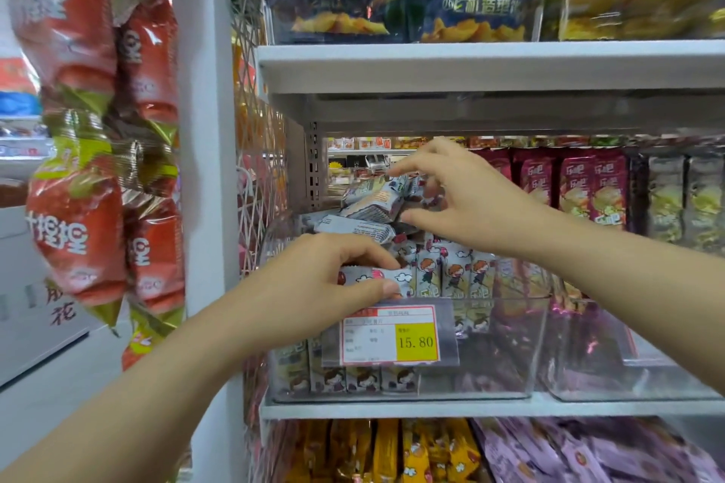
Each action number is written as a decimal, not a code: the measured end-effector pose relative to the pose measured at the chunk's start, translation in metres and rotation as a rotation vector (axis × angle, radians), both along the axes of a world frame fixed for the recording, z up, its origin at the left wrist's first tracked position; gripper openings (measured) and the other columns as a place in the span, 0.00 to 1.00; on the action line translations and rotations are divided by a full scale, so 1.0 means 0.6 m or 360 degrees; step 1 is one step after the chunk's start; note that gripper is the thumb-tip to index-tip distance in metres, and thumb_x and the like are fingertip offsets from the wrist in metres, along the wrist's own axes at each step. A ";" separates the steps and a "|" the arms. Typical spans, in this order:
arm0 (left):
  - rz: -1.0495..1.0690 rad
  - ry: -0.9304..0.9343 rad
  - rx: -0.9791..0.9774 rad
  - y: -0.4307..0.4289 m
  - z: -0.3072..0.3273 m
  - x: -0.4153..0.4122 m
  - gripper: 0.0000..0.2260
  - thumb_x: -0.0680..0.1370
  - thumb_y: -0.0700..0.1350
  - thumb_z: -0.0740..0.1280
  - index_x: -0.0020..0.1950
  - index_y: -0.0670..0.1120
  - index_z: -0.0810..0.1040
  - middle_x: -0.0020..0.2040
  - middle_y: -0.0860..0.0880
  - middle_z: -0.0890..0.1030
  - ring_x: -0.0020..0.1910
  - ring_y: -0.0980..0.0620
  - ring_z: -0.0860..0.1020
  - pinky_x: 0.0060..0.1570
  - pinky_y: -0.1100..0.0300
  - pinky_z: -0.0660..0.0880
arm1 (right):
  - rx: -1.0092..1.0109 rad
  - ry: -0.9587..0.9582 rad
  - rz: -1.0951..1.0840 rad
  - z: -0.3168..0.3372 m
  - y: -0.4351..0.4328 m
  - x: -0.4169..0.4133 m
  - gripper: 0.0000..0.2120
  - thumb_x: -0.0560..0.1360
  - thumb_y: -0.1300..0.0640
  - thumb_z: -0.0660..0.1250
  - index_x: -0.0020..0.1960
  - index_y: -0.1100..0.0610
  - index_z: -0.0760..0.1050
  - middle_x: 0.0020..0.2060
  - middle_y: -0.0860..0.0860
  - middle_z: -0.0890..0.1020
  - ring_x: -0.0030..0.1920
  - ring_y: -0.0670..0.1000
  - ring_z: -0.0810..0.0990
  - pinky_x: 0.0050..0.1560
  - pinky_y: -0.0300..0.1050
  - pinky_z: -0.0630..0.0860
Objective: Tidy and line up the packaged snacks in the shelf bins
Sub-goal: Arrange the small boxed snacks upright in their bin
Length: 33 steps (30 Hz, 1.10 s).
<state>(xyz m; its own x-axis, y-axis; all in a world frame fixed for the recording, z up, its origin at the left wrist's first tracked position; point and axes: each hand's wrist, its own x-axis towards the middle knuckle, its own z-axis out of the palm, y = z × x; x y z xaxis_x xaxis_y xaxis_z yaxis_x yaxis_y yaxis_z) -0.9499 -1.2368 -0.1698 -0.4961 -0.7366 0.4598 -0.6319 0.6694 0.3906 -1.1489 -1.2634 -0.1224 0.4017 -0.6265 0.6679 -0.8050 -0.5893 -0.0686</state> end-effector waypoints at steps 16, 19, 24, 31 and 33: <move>0.0013 0.0052 0.0015 0.002 -0.007 0.001 0.05 0.75 0.57 0.67 0.50 0.63 0.77 0.56 0.66 0.78 0.54 0.68 0.75 0.59 0.57 0.73 | 0.0005 -0.0932 0.0365 0.017 0.007 -0.006 0.09 0.72 0.54 0.72 0.50 0.54 0.78 0.44 0.48 0.83 0.42 0.47 0.81 0.43 0.36 0.77; 0.0046 0.0066 0.0016 0.002 -0.009 0.002 0.07 0.75 0.57 0.67 0.52 0.61 0.78 0.56 0.65 0.78 0.55 0.69 0.74 0.59 0.57 0.73 | 0.0188 -0.1237 0.0467 0.022 0.020 -0.022 0.07 0.73 0.55 0.71 0.48 0.57 0.77 0.38 0.49 0.84 0.39 0.47 0.82 0.40 0.40 0.81; 0.0076 0.0061 -0.0004 0.006 -0.009 -0.002 0.08 0.75 0.57 0.66 0.53 0.60 0.78 0.57 0.64 0.78 0.57 0.69 0.73 0.60 0.58 0.72 | 0.0410 -0.1416 0.0477 0.014 0.025 -0.030 0.08 0.72 0.52 0.70 0.45 0.56 0.77 0.33 0.49 0.83 0.34 0.49 0.83 0.42 0.45 0.82; 0.0099 0.0029 -0.0029 0.011 -0.006 -0.003 0.06 0.76 0.57 0.66 0.52 0.62 0.77 0.57 0.65 0.77 0.56 0.70 0.73 0.59 0.59 0.72 | 0.0451 -0.1511 0.0478 0.012 0.031 -0.035 0.08 0.73 0.54 0.69 0.43 0.58 0.76 0.31 0.50 0.83 0.32 0.48 0.82 0.39 0.41 0.82; 0.0098 0.0025 -0.0037 0.010 -0.006 -0.003 0.06 0.76 0.57 0.65 0.52 0.63 0.77 0.58 0.65 0.77 0.56 0.69 0.73 0.59 0.58 0.72 | 0.0426 -0.1545 0.0471 0.009 0.032 -0.041 0.05 0.74 0.55 0.69 0.45 0.57 0.76 0.35 0.51 0.83 0.32 0.49 0.82 0.38 0.40 0.82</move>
<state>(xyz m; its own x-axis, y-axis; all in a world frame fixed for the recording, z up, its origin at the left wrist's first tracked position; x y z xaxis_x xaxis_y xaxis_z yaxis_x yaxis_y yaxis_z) -0.9520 -1.2309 -0.1735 -0.4428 -0.7545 0.4844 -0.6660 0.6385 0.3856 -1.1735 -1.2440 -0.1168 -0.0713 -0.7654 0.6396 -0.1606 -0.6241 -0.7647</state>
